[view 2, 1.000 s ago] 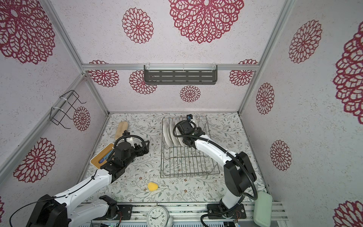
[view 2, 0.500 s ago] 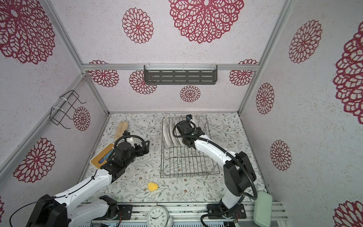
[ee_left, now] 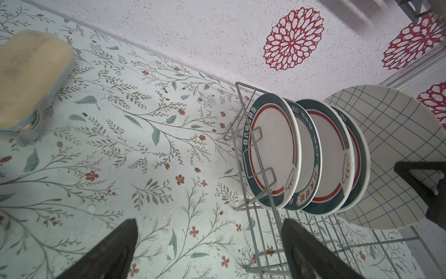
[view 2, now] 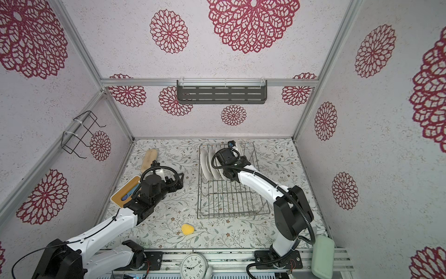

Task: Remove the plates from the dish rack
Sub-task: 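Close the right gripper on the rim of the blue-grid plate, then lift the grid plate up out of the rack with the right gripper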

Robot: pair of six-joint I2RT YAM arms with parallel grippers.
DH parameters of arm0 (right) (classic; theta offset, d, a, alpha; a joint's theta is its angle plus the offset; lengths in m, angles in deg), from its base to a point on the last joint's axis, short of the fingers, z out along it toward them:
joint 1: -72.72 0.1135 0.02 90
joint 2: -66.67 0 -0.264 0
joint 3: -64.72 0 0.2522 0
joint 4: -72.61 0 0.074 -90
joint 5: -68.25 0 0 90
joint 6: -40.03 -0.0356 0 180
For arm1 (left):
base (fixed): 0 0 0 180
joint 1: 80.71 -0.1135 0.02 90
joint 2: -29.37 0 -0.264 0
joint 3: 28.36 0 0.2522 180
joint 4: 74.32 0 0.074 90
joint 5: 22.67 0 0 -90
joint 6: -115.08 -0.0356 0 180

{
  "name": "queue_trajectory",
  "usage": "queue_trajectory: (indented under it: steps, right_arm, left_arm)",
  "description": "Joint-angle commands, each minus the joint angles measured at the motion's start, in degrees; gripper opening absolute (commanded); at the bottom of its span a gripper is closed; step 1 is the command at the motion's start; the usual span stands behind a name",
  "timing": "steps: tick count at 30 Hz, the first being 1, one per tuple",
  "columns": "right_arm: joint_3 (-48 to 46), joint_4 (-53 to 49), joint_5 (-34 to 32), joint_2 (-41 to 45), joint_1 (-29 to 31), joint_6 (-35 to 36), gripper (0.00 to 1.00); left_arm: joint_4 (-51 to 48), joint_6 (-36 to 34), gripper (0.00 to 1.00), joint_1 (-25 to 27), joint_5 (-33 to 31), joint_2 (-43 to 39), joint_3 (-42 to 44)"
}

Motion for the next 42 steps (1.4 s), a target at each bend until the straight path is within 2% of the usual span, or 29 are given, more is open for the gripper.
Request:
queue_trajectory:
  steps: [1,27,32,38,42]
  right_arm:
    - [2.8,-0.4,-5.8,2.0,0.1,1.8,0.0]
    - [5.9,-0.5,-9.6,8.0,2.0,5.6,0.0]
    - [6.7,-0.9,-9.4,10.5,3.4,6.0,0.0]
    - [7.0,-0.8,-10.3,14.4,4.7,6.4,0.0]
    - [6.2,0.4,-8.3,18.5,5.2,5.7,0.0]
  left_arm:
    - [-0.4,-0.2,0.97,0.5,-0.6,-1.0,-0.9]
    - [-2.1,0.5,0.97,1.2,-1.6,-2.5,-1.5]
    - [-4.9,1.1,0.97,1.3,-3.9,-2.5,-2.5]
    - [-5.2,3.4,0.98,1.3,-4.0,-2.5,-3.2]
    - [-5.5,5.3,0.98,1.3,-3.2,-2.5,-4.4]
